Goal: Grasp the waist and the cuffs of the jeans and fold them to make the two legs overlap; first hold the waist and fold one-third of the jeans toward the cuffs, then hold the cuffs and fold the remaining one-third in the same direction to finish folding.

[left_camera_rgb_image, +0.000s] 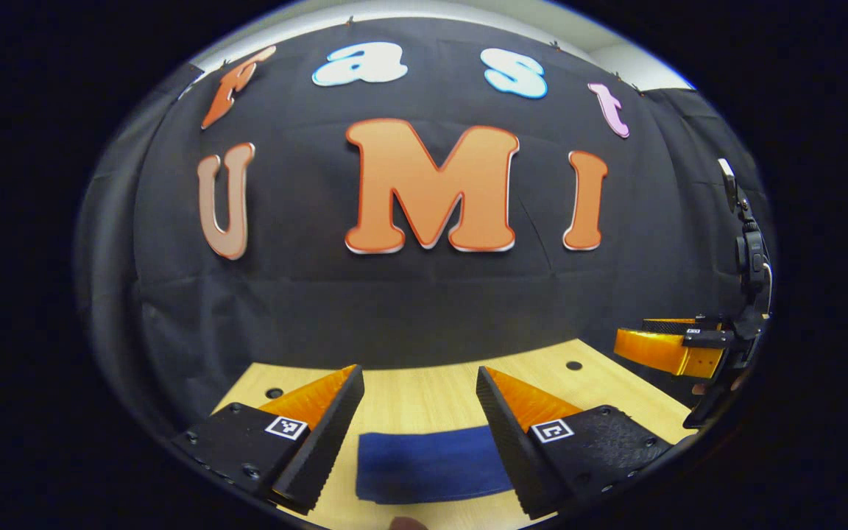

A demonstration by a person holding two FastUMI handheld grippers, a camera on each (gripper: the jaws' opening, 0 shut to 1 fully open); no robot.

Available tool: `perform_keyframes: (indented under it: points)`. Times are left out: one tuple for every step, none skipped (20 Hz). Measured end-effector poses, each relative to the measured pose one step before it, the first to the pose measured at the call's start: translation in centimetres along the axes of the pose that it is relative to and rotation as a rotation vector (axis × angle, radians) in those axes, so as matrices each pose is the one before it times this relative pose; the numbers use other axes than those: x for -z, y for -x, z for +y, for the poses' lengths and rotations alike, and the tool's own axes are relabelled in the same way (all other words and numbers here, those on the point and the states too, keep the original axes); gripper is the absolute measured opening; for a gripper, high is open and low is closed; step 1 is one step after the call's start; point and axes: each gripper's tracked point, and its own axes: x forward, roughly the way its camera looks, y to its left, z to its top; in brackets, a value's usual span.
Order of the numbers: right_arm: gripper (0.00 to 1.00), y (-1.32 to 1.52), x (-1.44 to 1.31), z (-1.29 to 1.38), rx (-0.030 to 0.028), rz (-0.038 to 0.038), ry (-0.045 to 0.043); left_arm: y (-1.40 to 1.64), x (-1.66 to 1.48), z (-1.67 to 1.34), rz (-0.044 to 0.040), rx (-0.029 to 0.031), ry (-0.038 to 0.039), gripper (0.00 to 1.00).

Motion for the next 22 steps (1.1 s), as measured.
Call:
perform_keyframes:
  points:
    - [0.97,-0.218,-0.684,0.542,-0.00198,-0.033,0.02156,0.8,-1.021,1.251,-0.03738,-0.02367,-0.01951,0.94]
    - [0.96,0.062,-0.842,0.567,0.00133,-0.03725,0.02143,0.505,-1.123,1.154,-0.03669,-0.03246,-0.01889,0.94]
    - [0.97,0.067,-0.896,0.639,-0.00296,-0.03634,0.0228,0.252,-1.082,0.704,-0.03521,-0.01412,-0.01237,0.94]
    - [0.96,0.11,-0.861,0.728,-0.00275,-0.0316,0.02157,0.324,-1.031,0.71,-0.03606,-0.01774,-0.0117,0.94]
    - [0.97,0.079,-0.623,0.546,-0.0096,-0.03166,0.02121,0.265,-0.654,0.312,-0.0326,-0.01082,-0.0038,0.93]
    - [1.0,0.032,-0.523,0.711,-0.00455,-0.01808,0.02423,0.107,-0.624,0.501,-0.022,-0.0158,-0.00189,0.89]
    - [0.97,0.067,-0.22,0.634,-0.00374,-0.01429,0.02289,-0.009,-0.445,0.738,-0.0152,-0.00345,0.00634,0.9]
    - [0.97,0.01,-0.213,0.422,0.00599,-0.00869,0.02542,0.201,-0.256,0.431,-0.00661,-0.01056,0.00579,0.94]
    - [0.96,-0.132,-0.069,0.24,0.00193,-0.00304,0.01762,-0.075,0.081,0.547,-0.00507,-0.00917,0.00854,0.94]
    - [0.96,0.132,-0.208,0.595,-0.00668,-0.00463,0.0102,0.093,0.234,0.503,0.00572,-0.0087,0.00852,0.94]
    - [0.96,-0.068,-0.259,0.818,-0.00685,-0.00398,0.00174,-0.054,0.595,0.491,0.01168,-0.00705,0.00452,0.94]
    - [0.96,0.01,-0.347,0.64,-0.00707,-0.00681,-0.00252,-0.133,0.353,0.294,0.0095,-0.00032,0.01105,0.94]
    - [0.96,-0.085,-0.301,0.103,0.00593,-0.0068,-0.00373,-0.203,0.331,0.73,0.00749,-0.02219,0.00152,0.94]
    - [0.96,0.023,-0.27,0.294,0.00136,-0.00877,-0.00423,0.003,0.167,0.351,0.01091,-0.00422,0.00145,0.96]
    - [0.96,0.023,-0.156,0.35,0.00294,-0.00689,-0.00178,0.275,0.389,0.169,0.00468,0.00672,0.00996,0.98]
    - [0.96,-0.014,-0.027,0.641,-0.00469,-0.00292,0.00278,0.063,0.062,0.408,-0.00391,-0.00614,0.0056,0.96]
    - [0.96,-0.058,-0.013,0.167,0.00547,-0.00118,0.00416,-0.03,-0.112,0.285,-0.0062,-0.00294,-0.00028,0.96]
    - [0.96,-0.125,0.04,0.419,-0.00035,0.00631,-0.0011,-0.11,-0.243,0.243,-0.00675,-0.00388,-0.00158,0.96]
    - [0.96,0.175,0.178,0.429,-0.00183,0.00375,-0.00306,-0.027,-0.237,-0.135,-0.00874,0.00963,0.00825,0.96]
    - [0.96,0.218,0.057,0.477,-0.00611,0.00154,-0.00278,-0.125,-0.063,-0.061,-0.00746,0.00386,0.0127,0.95]
    - [0.96,0.148,0.053,0.423,0.00132,-0.00239,0.00107,0.386,0.05,0.054,-0.00342,0.00271,0.01128,0.95]
    - [0.96,0.218,-0.045,0.422,-0.00144,-0.00973,0.00164,-0.031,0.062,0.038,-0.00249,0.00112,0.00533,0.95]
